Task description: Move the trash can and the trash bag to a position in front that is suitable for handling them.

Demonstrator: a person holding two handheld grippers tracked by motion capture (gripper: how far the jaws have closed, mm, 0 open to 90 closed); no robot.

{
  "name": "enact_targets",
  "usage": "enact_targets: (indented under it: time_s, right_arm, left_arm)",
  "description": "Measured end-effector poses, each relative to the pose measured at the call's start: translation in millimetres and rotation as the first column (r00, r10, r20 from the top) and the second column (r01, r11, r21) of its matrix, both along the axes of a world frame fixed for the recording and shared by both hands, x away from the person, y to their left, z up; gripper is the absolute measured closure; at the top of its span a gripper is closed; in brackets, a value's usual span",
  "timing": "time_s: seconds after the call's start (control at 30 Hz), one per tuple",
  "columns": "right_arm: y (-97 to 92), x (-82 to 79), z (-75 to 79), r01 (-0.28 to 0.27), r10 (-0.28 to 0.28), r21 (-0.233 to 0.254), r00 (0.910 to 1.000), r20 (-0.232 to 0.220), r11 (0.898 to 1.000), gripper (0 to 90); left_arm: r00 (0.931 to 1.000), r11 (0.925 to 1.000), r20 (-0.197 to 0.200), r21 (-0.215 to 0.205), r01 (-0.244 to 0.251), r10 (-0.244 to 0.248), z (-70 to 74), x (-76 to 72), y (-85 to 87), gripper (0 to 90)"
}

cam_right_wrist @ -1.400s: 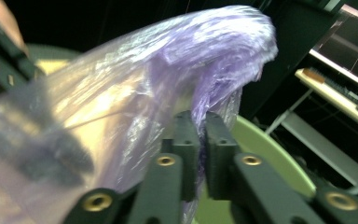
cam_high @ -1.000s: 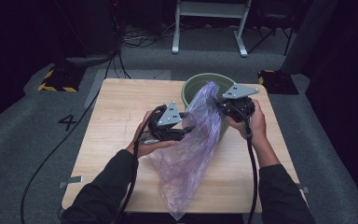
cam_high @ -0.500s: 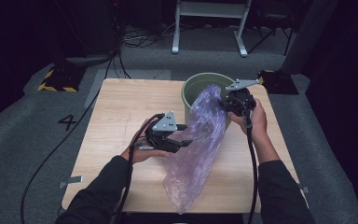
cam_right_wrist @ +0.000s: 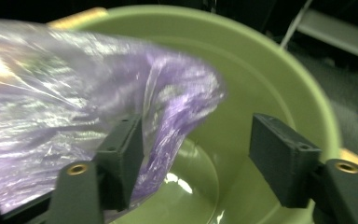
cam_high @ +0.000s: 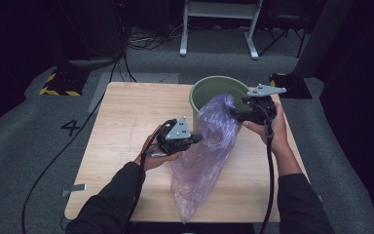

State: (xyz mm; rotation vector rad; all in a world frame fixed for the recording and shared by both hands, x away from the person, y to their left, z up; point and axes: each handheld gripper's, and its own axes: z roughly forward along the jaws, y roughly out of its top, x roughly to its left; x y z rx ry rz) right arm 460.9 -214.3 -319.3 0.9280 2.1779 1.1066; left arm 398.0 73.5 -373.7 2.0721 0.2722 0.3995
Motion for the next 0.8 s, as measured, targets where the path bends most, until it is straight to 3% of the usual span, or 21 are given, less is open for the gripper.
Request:
enact_targets:
  time_s: [0.1, 0.17, 0.23, 0.27, 0.33, 0.37, 0.47, 0.53, 0.63, 0.8]
  right_arm:
    - [-11.1, -8.9, 7.7, -0.004, 0.002, 0.044, 0.9984, 0.057, 0.999, 37.6]
    - [-17.3, -16.1, 11.4, -0.053, 0.045, 0.085, 0.9951, 0.088, 0.995, 42.5]
    - [-18.1, -20.7, 12.9, -0.070, 0.062, 0.087, 0.9938, 0.093, 0.994, 45.0]
    - [-14.8, -20.3, 12.3, -0.060, 0.055, 0.053, 0.9946, 0.087, 0.997, 45.7]
    - [-3.8, -16.1, 9.0, 0.012, -0.005, -0.080, 0.9962, 0.087, 0.997, 52.9]
    - [0.4, -13.2, 6.9, 0.021, -0.012, -0.105, 0.9957, 0.091, 0.994, 58.1]
    - [10.1, -4.0, 1.5, -0.036, 0.045, -0.134, 0.9966, 0.068, 0.990, 81.5]
    - [16.5, 1.5, -0.7, -0.058, 0.068, -0.148, 0.9958, 0.062, 0.987, 89.3]
    - [23.4, 9.9, -0.9, -0.084, 0.089, -0.141, 0.9954, 0.034, 0.986, 89.1]
    - [26.8, 21.5, 0.5, -0.009, 0.013, -0.128, 0.9995, 0.028, 0.992, 58.3]
  left_arm:
    - [0.9999, 1.0000, 0.011, -0.002, 0.000, 0.000, 2.4, -1.2, 1.7, 89.6]
    - [0.9999, 0.9999, 0.011, -0.010, -0.003, 0.003, 3.7, -1.8, 3.3, 89.6]
    - [1.0000, 0.9998, 0.006, -0.020, 0.004, -0.004, 4.4, -1.3, 4.1, 89.7]
    - [1.0000, 0.9998, 0.006, -0.019, 0.004, -0.004, 4.3, -1.4, 3.7, 89.8]
    - [0.9999, 0.9999, 0.013, -0.014, 0.004, -0.004, 4.6, -2.3, 2.7, 89.8]
    - [0.9999, 0.9998, 0.014, -0.022, 0.005, -0.005, 5.2, -2.9, 2.6, 89.8]
    - [0.9995, 0.9994, 0.032, -0.036, -0.002, 0.003, 9.0, -3.9, 4.9, 89.8]
    - [0.9991, 0.9989, 0.041, -0.047, -0.007, 0.009, 12.7, -4.3, 7.8, 89.8]
    - [0.9984, 0.9967, 0.050, -0.078, -0.023, 0.026, 18.9, -4.0, 14.1, 89.9]
    - [0.9974, 0.9932, 0.054, -0.109, -0.043, 0.049, 26.4, -0.8, 19.5, 89.9]
